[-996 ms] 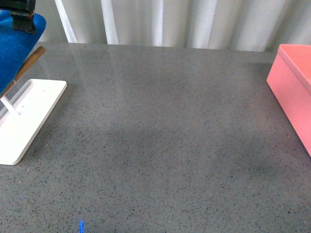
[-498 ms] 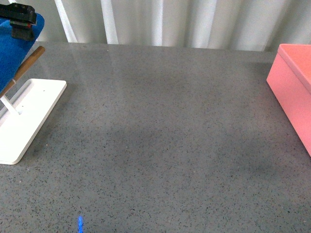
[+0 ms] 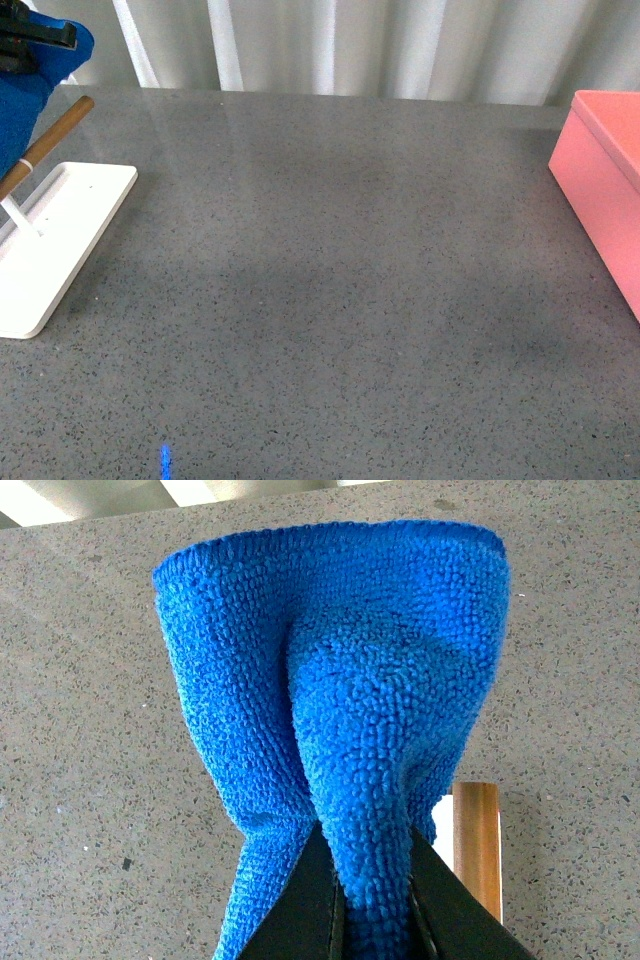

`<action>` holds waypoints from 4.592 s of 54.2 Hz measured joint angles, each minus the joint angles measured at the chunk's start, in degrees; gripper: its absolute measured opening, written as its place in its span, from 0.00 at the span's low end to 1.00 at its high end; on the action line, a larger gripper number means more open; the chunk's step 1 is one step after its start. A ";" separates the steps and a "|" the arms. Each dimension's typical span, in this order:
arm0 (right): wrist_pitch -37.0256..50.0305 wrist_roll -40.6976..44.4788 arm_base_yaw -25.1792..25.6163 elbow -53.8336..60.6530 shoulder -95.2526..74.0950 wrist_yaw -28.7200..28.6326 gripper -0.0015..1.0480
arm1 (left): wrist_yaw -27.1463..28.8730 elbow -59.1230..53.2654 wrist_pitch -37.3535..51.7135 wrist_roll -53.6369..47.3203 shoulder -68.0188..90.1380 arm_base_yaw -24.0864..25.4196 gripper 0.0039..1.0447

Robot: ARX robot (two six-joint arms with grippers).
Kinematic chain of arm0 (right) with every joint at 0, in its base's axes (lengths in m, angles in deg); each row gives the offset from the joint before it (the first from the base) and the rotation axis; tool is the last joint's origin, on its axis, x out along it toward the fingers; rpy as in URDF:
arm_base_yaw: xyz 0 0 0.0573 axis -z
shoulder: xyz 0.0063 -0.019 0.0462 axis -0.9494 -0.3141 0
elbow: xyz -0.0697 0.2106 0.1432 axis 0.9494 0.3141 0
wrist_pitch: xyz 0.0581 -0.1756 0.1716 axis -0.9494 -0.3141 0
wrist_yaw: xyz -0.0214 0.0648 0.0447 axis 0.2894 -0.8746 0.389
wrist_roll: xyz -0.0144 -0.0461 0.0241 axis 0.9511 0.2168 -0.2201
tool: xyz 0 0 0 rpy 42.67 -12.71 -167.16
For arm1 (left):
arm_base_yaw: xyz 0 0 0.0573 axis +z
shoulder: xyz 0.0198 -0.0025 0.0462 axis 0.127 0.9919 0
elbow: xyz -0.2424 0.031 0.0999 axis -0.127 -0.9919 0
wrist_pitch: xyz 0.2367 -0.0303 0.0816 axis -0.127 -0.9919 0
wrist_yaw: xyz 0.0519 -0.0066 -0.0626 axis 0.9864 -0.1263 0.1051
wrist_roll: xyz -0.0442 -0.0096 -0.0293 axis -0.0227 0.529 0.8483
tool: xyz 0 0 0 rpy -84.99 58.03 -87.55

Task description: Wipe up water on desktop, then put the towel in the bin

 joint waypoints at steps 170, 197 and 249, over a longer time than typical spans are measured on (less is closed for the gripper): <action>26.75 11.30 -16.81 -26.38 -71.28 -23.08 0.93 | -25.73 -23.02 41.75 47.39 -22.14 -33.29 0.05; 35.43 12.85 -19.21 -30.75 -84.98 -21.09 0.93 | -23.37 -21.57 41.07 47.80 -22.03 -35.19 0.05; 38.99 12.20 -17.88 -31.82 -87.30 -22.21 0.04 | -23.39 -21.49 37.77 48.26 -22.01 -32.57 0.06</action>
